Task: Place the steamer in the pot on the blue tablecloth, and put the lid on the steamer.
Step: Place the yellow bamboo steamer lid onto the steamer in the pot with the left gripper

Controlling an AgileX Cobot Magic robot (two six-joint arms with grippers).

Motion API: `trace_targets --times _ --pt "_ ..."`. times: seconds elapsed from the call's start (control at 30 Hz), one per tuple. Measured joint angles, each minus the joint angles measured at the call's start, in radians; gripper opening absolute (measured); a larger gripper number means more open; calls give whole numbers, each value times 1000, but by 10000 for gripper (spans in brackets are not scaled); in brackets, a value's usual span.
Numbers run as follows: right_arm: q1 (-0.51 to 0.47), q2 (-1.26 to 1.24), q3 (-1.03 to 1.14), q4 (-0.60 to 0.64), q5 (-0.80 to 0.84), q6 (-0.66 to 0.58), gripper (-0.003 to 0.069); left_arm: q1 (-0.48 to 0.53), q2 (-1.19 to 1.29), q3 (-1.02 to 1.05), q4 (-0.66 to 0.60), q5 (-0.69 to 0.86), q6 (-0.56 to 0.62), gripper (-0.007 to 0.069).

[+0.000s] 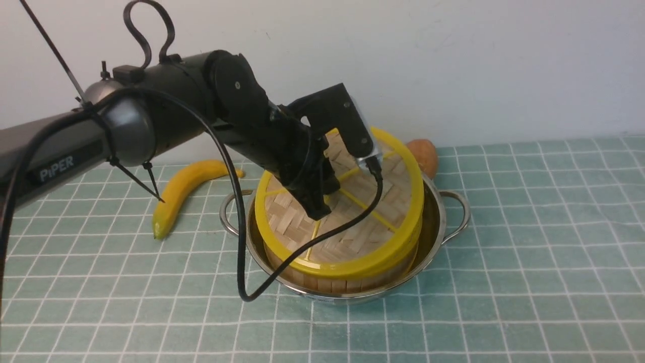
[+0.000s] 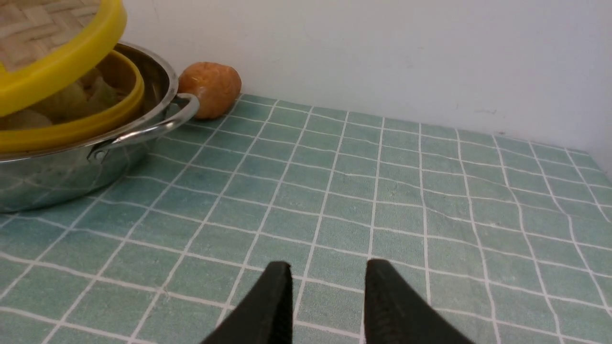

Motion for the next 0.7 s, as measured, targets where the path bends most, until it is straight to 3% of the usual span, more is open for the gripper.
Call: trace_targets --times 0.47,0.7 --pt "0 0 0 1 0 0 240 0 35 0 -15 -17 72 122" --pt "0 0 0 4 0 0 240 0 36 -74 -12 93 28 120"
